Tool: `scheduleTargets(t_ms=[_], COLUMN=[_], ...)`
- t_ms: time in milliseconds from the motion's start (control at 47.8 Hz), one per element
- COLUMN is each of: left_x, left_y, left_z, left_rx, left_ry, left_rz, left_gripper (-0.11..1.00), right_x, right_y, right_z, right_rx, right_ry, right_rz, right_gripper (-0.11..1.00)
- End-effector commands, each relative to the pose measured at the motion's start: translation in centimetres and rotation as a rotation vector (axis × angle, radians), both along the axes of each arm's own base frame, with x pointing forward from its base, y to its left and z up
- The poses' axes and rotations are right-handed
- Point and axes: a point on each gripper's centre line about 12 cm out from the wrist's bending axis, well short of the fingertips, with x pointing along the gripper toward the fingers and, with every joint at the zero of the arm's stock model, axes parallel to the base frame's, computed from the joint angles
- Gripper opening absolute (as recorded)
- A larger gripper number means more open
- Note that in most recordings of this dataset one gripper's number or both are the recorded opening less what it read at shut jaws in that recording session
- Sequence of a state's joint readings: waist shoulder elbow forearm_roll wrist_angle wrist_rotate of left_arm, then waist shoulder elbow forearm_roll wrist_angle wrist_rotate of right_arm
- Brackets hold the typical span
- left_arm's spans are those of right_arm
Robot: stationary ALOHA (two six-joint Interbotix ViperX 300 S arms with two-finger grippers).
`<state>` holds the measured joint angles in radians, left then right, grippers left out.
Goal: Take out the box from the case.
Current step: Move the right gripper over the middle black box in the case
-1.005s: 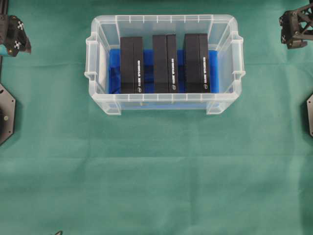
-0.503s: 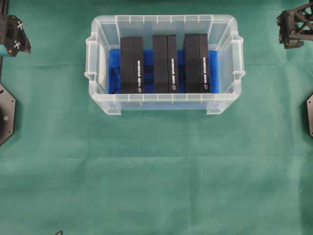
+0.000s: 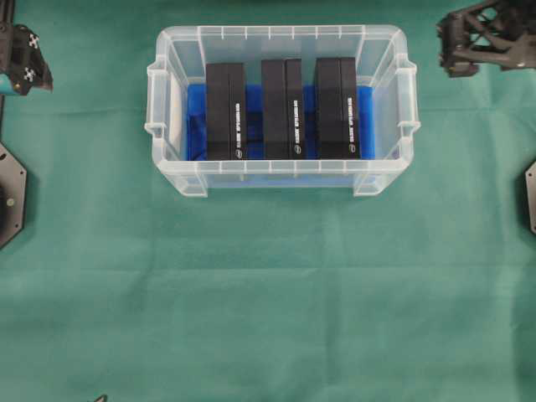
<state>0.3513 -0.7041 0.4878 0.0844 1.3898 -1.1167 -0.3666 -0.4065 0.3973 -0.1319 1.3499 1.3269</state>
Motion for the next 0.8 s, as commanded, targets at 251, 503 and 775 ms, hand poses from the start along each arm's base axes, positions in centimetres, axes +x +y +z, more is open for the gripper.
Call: scheduleTargets(t_ms=[251,503,775], left_x=[0.0,0.0,0.0], left_y=[-0.1,0.0,-0.1], left_z=[0.6,0.5,0.6], left_rx=[0.008,0.01,0.009], left_ry=[-0.019,-0.017,-0.019], left_rz=[-0.006,-0.009,-0.008], left_gripper=[0.91,0.91,0.91], right_x=[4.5,8.3,12.8], right_y=[0.1,-0.5,-0.8], right_z=[0.9,1.5,1.3], right_rx=[0.01,0.008,0.0], right_ry=[-0.059,-0.09,-0.118], right_rz=[0.003,0.014,0.047], right_gripper=[0.93,0.93,0.93])
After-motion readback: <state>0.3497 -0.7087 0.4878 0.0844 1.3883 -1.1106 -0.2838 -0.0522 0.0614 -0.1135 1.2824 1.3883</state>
